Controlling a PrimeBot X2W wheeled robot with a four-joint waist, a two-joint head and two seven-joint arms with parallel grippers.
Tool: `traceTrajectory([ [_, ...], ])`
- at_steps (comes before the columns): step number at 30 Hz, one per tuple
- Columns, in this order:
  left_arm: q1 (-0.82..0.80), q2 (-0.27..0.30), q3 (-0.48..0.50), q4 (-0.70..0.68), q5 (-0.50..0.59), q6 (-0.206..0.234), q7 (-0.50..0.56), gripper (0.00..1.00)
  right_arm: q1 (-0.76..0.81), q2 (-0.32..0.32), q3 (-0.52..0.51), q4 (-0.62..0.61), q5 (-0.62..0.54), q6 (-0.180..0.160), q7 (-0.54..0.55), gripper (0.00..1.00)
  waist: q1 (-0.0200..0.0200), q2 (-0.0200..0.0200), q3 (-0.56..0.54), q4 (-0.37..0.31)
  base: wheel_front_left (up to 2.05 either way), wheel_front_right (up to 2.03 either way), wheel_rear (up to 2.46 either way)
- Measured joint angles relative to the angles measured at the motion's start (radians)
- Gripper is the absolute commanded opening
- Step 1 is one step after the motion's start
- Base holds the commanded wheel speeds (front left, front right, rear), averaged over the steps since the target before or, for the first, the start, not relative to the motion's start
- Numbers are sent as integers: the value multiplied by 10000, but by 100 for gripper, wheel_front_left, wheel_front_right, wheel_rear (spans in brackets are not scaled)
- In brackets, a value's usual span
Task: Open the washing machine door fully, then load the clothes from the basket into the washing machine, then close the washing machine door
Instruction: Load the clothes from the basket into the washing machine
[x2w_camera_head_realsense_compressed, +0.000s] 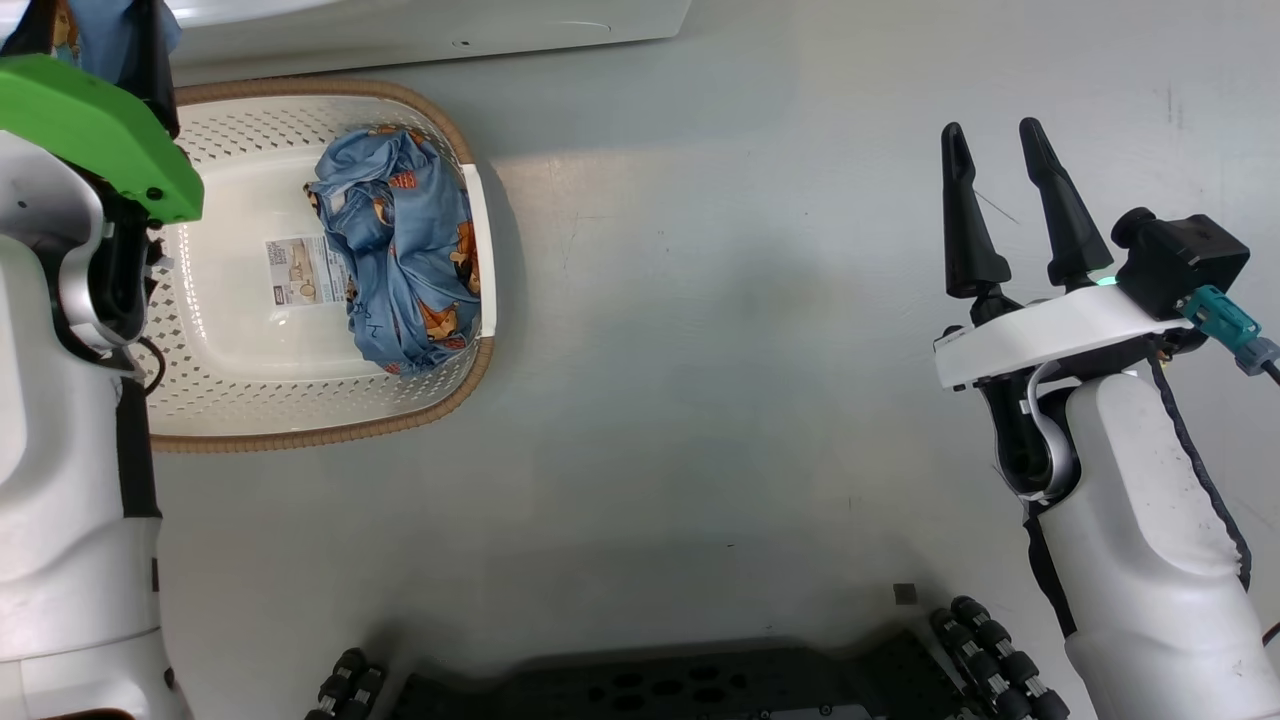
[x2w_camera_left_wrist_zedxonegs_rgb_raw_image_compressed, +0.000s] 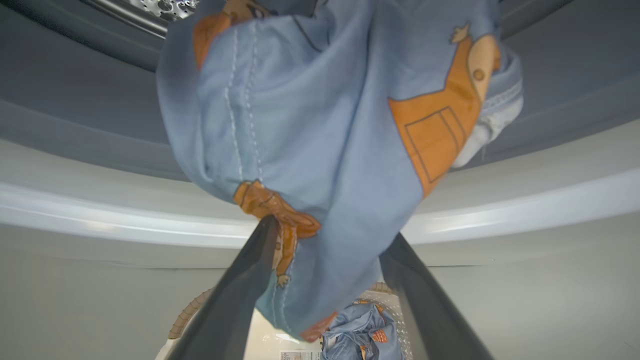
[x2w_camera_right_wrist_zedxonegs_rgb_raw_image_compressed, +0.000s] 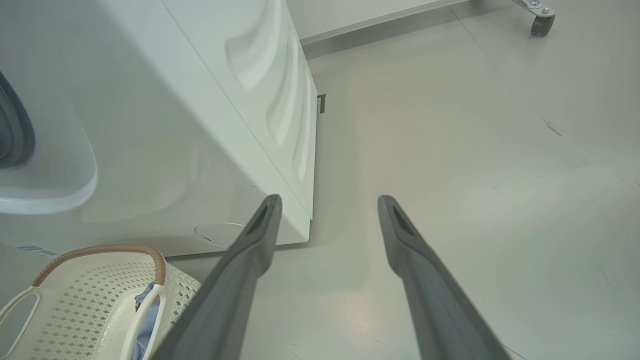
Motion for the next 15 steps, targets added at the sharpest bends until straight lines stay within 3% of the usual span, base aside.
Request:
traceTrajectory([
  [8,-360,-79,17,119,-109,21,140,100,-71,8,13,29,4,0,0,100,0,0,39,-29,0,0,0],
  [9,-423,-75,21,119,-107,21,130,84,-91,8,15,42,10,0,0,100,0,0,41,-35,0,0,0],
  [10,-487,-54,15,123,-105,19,130,75,-114,10,15,48,27,0,0,100,-1,0,44,-41,0,0,0],
  [11,-553,-50,13,130,-111,17,140,75,-132,10,15,58,50,0,0,100,0,0,45,-47,0,0,0],
  [12,-595,-52,2,132,-109,17,138,20,-141,12,15,61,90,0,0,100,0,0,46,-52,0,0,0],
  [13,-625,-52,-6,138,-109,17,136,7,-141,10,15,73,94,0,0,100,0,0,46,-56,0,0,0],
  [14,-648,-52,-8,157,-109,15,134,7,-141,12,15,84,100,0,0,100,0,0,45,-59,0,0,0],
  [15,-671,-54,-10,180,-109,8,123,0,-141,12,17,98,100,0,0,100,0,0,42,-62,0,0,0],
])
